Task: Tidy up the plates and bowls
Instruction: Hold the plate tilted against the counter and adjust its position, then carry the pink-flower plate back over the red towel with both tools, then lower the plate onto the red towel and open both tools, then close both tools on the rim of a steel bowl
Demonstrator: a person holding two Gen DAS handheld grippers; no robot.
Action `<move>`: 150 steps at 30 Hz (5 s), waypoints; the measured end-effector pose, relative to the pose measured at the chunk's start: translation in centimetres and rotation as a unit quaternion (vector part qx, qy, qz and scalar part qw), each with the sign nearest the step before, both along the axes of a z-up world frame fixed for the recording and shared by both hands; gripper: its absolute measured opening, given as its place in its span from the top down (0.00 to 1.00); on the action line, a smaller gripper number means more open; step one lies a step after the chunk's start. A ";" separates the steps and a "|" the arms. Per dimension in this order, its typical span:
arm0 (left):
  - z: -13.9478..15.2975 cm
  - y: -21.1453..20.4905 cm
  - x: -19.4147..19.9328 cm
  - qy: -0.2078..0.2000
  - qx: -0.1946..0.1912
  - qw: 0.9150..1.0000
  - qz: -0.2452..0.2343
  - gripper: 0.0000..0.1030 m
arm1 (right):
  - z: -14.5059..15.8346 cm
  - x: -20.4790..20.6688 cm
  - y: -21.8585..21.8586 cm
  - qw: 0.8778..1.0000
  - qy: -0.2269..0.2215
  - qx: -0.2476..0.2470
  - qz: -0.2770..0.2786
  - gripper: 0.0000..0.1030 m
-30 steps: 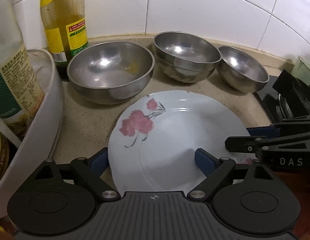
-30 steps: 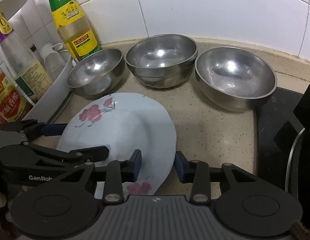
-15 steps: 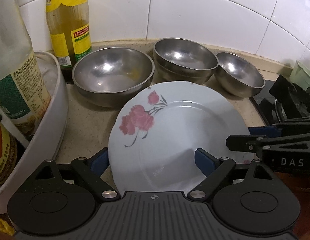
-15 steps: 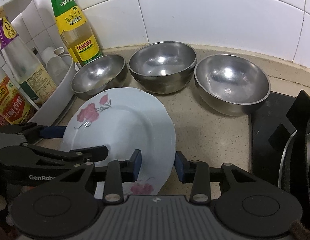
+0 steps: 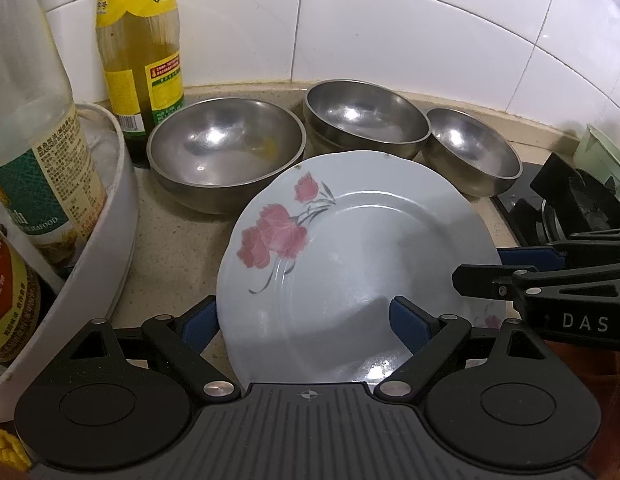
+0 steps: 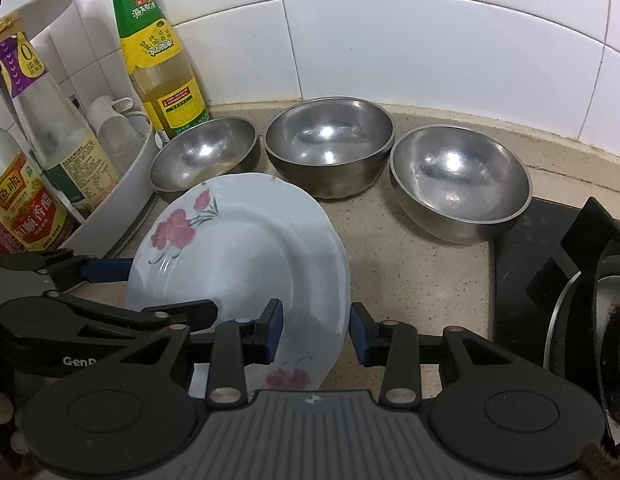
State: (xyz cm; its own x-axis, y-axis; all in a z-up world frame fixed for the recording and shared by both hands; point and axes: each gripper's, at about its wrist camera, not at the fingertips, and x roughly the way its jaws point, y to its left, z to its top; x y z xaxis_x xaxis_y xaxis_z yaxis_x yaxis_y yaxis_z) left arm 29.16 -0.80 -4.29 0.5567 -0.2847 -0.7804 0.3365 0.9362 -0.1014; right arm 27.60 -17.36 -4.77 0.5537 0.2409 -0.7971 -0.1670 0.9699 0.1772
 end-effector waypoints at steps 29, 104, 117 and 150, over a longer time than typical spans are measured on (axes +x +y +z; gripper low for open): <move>-2.5 -0.1 -0.3 -0.024 -0.004 1.000 -0.015 0.08 | -2.6 -0.8 -0.5 1.000 0.012 0.026 -0.009 0.61; 3.2 6.1 -13.2 -0.018 -0.045 0.999 0.015 0.15 | 3.5 -12.4 -3.2 0.997 0.049 0.060 0.011 0.63; 3.7 3.6 -6.6 -0.023 -0.067 0.997 0.036 0.13 | 4.4 -5.3 -3.7 0.997 0.032 0.073 -0.023 0.63; 2.3 7.4 -4.3 -0.019 -0.083 0.994 0.074 0.07 | -1.3 10.4 3.2 0.982 0.159 0.094 0.039 0.82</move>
State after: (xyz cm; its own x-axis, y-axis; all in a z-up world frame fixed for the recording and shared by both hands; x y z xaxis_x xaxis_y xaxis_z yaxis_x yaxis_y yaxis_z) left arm 24.84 6.55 -2.04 0.6304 -0.3206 -0.7070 0.2020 0.9471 -0.2493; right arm 38.00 -14.14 -6.11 0.2573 0.4313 -0.8648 -0.1461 0.9019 0.4064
